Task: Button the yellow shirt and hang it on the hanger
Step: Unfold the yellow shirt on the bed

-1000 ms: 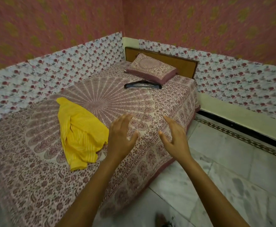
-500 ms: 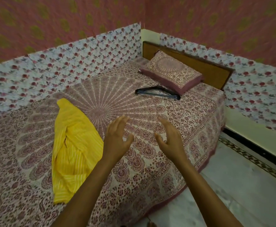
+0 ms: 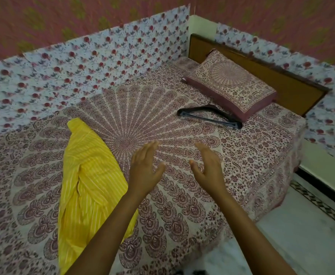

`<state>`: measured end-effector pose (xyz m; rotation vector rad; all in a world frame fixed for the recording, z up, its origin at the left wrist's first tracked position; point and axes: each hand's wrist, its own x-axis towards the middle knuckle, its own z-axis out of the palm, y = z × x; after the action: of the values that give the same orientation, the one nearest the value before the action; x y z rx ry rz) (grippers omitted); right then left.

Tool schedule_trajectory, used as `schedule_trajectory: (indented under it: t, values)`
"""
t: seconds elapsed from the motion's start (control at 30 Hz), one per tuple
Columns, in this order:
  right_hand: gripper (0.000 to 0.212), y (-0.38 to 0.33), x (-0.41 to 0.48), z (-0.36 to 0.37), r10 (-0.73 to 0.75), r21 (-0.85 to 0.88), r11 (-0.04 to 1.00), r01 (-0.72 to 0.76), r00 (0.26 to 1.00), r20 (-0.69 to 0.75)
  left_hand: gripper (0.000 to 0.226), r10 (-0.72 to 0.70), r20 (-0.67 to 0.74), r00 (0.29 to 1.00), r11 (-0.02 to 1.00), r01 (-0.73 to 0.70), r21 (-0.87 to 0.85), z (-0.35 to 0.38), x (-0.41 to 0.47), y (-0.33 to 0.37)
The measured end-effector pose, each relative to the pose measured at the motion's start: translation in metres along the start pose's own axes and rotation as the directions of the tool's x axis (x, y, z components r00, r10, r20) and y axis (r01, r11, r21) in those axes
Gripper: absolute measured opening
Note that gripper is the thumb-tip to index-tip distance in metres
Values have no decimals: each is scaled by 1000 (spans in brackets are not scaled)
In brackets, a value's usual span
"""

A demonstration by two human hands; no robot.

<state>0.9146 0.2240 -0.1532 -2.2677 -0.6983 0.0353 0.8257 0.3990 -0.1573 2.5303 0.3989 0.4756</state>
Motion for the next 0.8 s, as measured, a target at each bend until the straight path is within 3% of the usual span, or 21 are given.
schedule_trajectory:
  t: [0.17,0.37,0.63,0.8]
  values:
    - [55,1,48,39,15,11,1000,-15,997,82,57,-49,0,999,999,49,14,10,36,-44]
    - [58,-8,101,104,-78,88,995,55,957,278,57,-226,-80,971,968,233,91,3,51,-103]
    - [66,-58,153,215,-284,218,955,202,834,472,56,-454,-213,865,863,486,137,-36,34,-202]
    - [52,-91,174,288,-385,282,921,271,752,535,56,-562,-265,784,788,604,119,-56,33,-281]
